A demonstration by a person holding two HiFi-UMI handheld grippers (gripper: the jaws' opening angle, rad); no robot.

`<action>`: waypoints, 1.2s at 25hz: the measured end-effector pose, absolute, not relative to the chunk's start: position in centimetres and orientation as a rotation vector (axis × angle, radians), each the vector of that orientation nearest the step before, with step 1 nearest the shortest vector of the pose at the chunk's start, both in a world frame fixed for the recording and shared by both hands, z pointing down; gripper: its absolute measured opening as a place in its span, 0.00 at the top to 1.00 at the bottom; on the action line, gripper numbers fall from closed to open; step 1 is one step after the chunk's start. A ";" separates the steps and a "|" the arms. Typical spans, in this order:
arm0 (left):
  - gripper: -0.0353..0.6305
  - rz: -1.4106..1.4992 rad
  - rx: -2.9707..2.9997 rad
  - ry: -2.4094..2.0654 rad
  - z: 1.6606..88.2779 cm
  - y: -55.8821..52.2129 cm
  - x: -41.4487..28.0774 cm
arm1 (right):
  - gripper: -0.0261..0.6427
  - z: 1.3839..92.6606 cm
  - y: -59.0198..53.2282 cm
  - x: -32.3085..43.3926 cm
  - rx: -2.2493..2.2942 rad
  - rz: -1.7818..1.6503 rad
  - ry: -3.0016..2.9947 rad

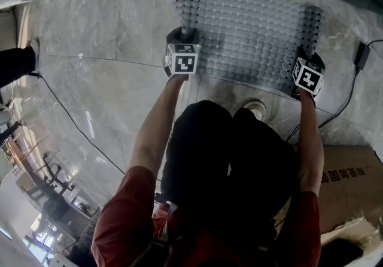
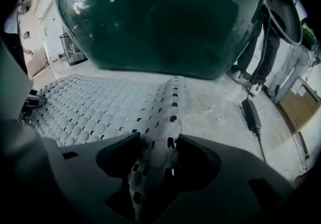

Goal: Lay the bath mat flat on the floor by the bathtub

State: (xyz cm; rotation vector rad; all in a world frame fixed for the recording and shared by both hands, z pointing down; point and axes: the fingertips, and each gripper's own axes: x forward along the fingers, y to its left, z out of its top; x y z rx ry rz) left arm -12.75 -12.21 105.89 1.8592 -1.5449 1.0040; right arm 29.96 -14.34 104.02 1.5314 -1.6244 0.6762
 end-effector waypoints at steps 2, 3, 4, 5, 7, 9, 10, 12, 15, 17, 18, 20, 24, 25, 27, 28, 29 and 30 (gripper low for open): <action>0.66 0.999 1.862 -1.553 106.0 -12.2 -13.0 | 0.60 104.0 -14.3 30.4 1.540 0.692 -1.614; 0.65 0.997 1.863 -1.559 106.0 -12.3 -13.1 | 0.58 104.0 -14.4 30.6 1.542 0.700 -1.615; 0.63 0.995 1.865 -1.568 105.9 -12.3 -13.3 | 0.55 103.9 -14.4 30.8 1.544 0.705 -1.615; 0.61 0.995 1.869 -1.577 105.7 -12.4 -13.4 | 0.53 103.9 -14.5 31.0 1.545 0.707 -1.616; 0.59 0.997 1.877 -1.587 105.5 -12.4 -13.4 | 0.51 103.7 -14.7 31.2 1.539 0.690 -1.621; 0.59 0.986 1.877 -1.591 105.4 -12.3 -13.5 | 0.50 103.4 -14.6 31.2 1.532 0.653 -1.622; 0.58 0.980 1.878 -1.596 105.3 -12.2 -13.5 | 0.50 103.3 -14.6 31.2 1.534 0.638 -1.620; 0.56 0.985 1.893 -1.608 105.0 -12.3 -13.5 | 0.49 102.9 -14.6 31.1 1.556 0.621 -1.617; 0.52 1.018 1.938 -1.599 104.3 -12.4 -13.2 | 0.47 102.2 -14.8 31.0 1.597 0.616 -1.625; 0.50 1.023 1.956 -1.583 104.0 -12.4 -12.8 | 0.47 101.8 -14.8 31.0 1.615 0.623 -1.632; 0.50 1.017 1.960 -1.579 103.9 -12.4 -12.7 | 0.47 101.6 -14.7 31.1 1.627 0.631 -1.629; 0.49 0.991 1.964 -1.578 103.5 -12.4 -12.5 | 0.47 101.2 -14.6 30.9 1.646 0.642 -1.642; 0.48 0.944 2.000 -1.579 102.4 -12.3 -11.6 | 0.46 100.2 -14.3 29.4 1.671 0.661 -1.701; 0.48 0.926 2.010 -1.574 102.0 -12.3 -11.2 | 0.46 99.8 -14.2 29.0 1.676 0.658 -1.717; 0.48 0.866 2.022 -1.564 101.0 -12.2 -10.3 | 0.46 98.9 -13.9 28.0 1.686 0.648 -1.749; 0.48 0.830 2.026 -1.560 100.4 -12.1 -9.8 | 0.46 98.5 -13.7 27.4 1.688 0.644 -1.767; 0.48 0.799 2.031 -1.557 99.8 -12.1 -9.4 | 0.46 98.0 -13.6 26.9 1.689 0.641 -1.786; 0.48 0.770 2.038 -1.557 99.3 -12.3 -9.1 | 0.46 97.5 -13.7 26.3 1.689 0.637 -1.807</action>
